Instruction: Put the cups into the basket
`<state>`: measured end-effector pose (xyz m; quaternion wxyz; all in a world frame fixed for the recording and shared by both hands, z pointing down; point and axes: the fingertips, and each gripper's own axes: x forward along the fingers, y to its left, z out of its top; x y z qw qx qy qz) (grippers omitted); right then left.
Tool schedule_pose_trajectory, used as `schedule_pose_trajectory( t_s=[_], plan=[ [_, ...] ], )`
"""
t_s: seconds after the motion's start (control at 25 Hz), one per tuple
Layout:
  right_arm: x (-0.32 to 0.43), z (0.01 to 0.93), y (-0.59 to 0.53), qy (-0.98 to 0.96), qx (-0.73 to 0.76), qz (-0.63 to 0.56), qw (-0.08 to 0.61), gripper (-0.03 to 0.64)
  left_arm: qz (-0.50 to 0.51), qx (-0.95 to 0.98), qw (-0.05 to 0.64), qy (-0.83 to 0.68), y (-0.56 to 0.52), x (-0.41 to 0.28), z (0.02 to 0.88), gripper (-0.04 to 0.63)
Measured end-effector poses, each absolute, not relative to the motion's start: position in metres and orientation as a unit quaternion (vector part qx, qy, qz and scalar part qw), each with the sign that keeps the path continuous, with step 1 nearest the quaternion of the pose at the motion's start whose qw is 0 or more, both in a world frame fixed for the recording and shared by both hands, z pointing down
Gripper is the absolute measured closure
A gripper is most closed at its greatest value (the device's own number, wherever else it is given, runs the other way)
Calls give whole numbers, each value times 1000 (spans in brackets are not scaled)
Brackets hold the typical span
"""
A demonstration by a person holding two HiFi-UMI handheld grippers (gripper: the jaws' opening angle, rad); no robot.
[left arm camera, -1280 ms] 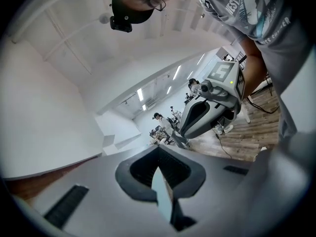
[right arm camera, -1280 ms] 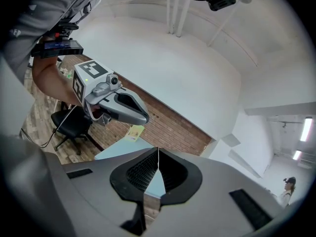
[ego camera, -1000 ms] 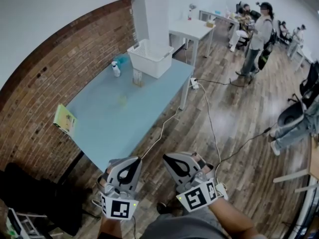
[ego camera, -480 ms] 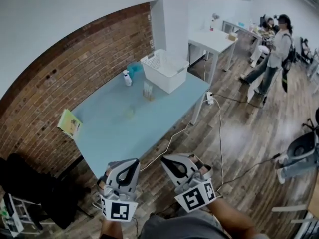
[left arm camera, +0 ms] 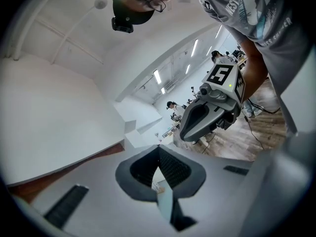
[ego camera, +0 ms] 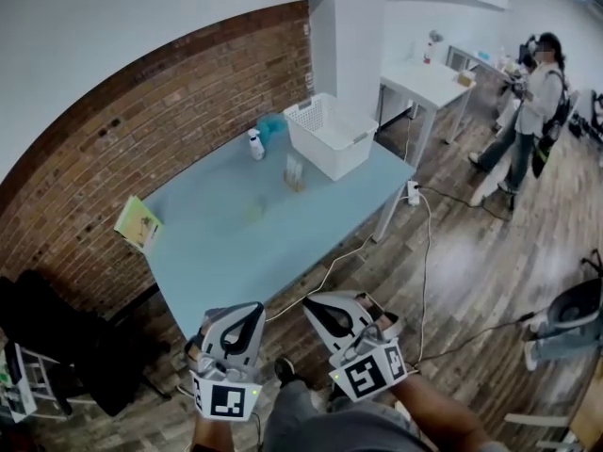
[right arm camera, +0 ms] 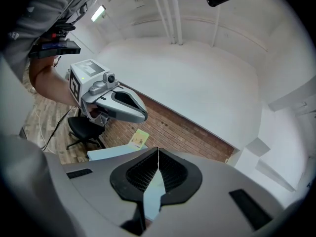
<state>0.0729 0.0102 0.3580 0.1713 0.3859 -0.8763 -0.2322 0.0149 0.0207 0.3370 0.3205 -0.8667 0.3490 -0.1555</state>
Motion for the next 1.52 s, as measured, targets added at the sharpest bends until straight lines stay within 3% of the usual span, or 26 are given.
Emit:
schedule_pose_trajectory(
  t_s=[0.92,1.52],
  plan=[
    [-26,371,-150,-854,426,-220,200,603,-125,-889,320,303,-146,-84,345,595],
    [-46,388,-215,-853,426,-211,218,603,-124,-899,299,294,-209,-100,368,595]
  ],
)
